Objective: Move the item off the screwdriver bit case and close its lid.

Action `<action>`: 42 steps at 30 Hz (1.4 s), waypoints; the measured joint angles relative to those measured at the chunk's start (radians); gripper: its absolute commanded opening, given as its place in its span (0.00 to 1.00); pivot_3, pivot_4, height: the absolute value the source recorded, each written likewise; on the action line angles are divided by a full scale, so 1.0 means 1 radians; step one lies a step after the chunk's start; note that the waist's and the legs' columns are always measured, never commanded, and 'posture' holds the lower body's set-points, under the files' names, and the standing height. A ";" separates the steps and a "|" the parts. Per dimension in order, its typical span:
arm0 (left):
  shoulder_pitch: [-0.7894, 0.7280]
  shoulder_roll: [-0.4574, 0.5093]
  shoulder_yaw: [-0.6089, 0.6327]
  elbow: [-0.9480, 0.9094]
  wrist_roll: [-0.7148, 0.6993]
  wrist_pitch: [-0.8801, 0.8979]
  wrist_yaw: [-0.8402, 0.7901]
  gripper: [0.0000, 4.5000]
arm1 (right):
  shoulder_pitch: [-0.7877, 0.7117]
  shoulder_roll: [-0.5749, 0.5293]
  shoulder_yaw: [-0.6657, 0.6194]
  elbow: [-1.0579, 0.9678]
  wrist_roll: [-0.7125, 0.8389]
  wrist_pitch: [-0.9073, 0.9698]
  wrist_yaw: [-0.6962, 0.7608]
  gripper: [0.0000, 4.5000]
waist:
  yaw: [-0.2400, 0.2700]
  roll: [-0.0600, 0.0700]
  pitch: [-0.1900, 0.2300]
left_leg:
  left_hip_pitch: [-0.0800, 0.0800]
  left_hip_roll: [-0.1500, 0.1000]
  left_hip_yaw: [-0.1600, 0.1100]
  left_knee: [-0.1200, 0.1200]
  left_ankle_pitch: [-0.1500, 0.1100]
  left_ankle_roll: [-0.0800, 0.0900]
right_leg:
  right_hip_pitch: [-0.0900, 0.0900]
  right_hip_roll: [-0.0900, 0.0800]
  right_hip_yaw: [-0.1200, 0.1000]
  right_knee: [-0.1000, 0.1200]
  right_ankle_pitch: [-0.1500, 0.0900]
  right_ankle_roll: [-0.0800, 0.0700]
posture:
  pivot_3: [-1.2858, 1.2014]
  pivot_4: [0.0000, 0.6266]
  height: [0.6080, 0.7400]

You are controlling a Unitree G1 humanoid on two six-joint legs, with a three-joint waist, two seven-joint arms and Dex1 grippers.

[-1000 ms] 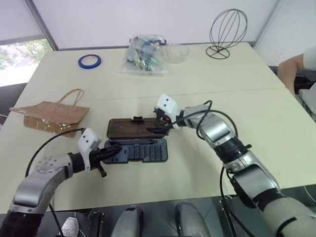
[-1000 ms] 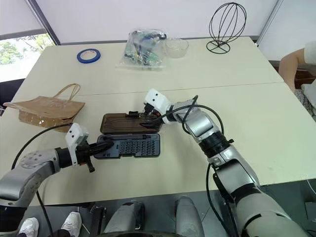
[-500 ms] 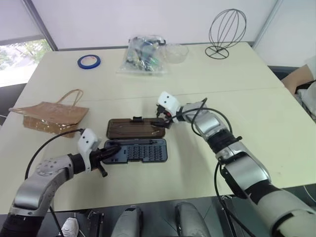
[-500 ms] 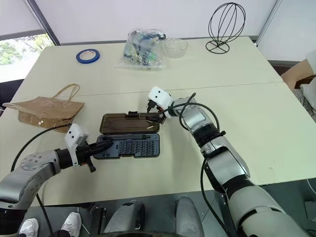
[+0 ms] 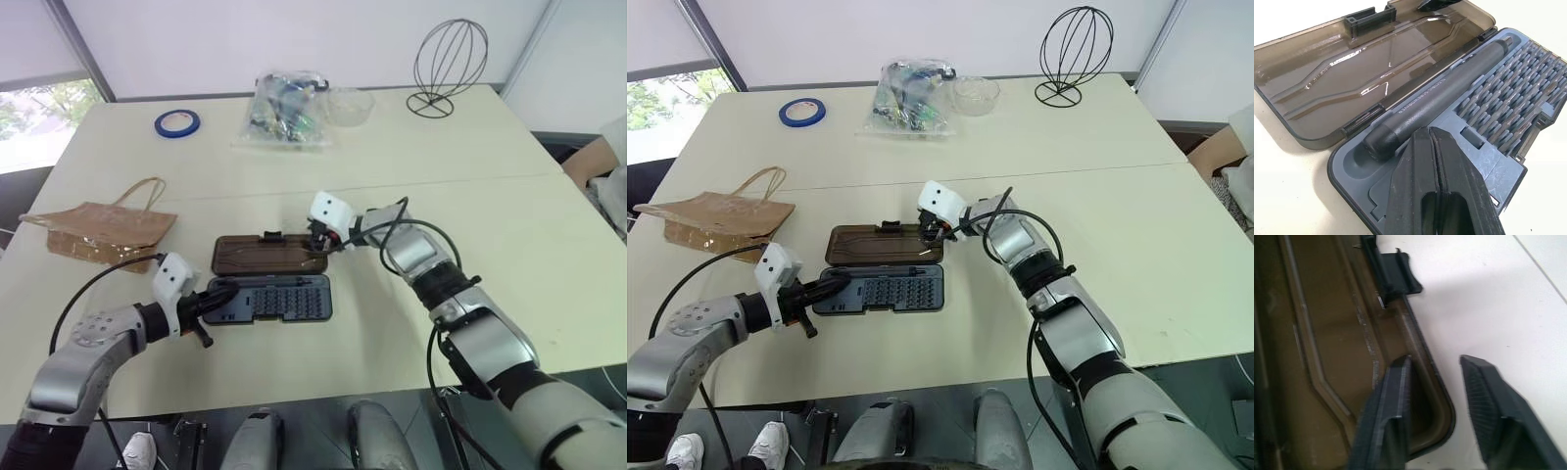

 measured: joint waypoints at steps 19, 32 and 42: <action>-0.018 0.001 0.032 0.040 0.032 0.007 0.022 0.00 | -0.019 0.015 -0.038 0.034 -0.016 0.062 0.066 0.00 | -0.013 -0.001 -0.003 | 0.015 0.001 0.000 -0.006 -0.002 0.003 | 0.013 0.001 -0.001 -0.002 0.000 0.000 | 0.52 0.24 1.00; -0.019 -0.012 0.033 0.035 0.034 0.009 0.028 0.00 | -0.013 -0.047 -0.015 -0.097 -0.054 -0.027 0.099 0.00 | -0.010 0.000 -0.002 | 0.012 0.001 0.000 -0.006 -0.001 0.002 | 0.011 0.000 -0.001 -0.003 0.000 0.000 | 0.52 0.24 1.00; -0.084 -0.028 0.047 0.057 0.023 0.039 0.044 0.00 | 0.138 -0.158 -0.018 -0.490 -0.101 -0.235 0.035 0.00 | 0.005 0.000 -0.001 | 0.012 0.000 0.000 -0.006 -0.001 0.002 | 0.012 0.000 -0.001 -0.007 0.000 0.000 | 0.52 0.24 1.00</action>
